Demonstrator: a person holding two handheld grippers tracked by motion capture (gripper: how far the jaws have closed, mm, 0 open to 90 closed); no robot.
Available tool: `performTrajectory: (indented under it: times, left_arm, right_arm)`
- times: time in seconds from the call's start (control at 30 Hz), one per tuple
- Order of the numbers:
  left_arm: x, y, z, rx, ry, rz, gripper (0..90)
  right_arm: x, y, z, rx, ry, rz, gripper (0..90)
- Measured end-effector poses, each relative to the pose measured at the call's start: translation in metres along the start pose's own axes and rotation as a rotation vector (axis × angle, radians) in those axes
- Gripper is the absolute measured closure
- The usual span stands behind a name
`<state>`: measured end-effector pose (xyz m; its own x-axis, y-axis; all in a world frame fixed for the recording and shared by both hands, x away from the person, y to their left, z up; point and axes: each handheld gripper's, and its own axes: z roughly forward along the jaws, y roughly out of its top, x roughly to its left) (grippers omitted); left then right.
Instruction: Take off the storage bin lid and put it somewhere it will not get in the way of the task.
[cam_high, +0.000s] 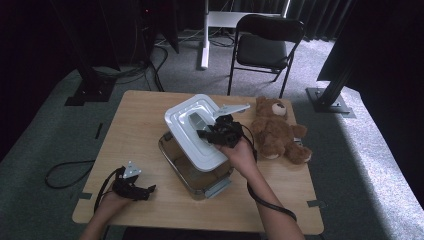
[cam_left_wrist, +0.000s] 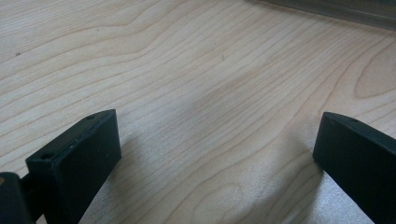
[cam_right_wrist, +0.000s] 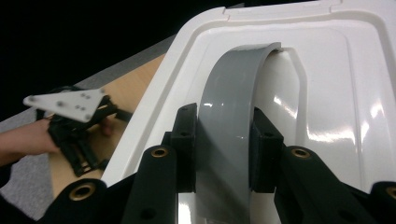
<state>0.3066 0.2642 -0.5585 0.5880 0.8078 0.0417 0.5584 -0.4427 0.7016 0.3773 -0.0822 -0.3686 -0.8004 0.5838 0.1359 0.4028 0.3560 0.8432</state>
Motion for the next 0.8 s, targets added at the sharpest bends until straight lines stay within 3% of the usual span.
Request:
performTrajectory:
  times: [0.37,0.8]
  left_arm:
    - [0.0,0.0,0.0,0.0,0.0,0.0,1.4]
    - [0.0,0.0,0.0,0.002,-0.001,0.004,1.4]
  right_arm:
    - [-0.031,0.005,0.0,-0.005,-0.055,0.045,68.5]
    - [-0.075,0.0,-0.002,0.001,-0.12,0.13,68.5]
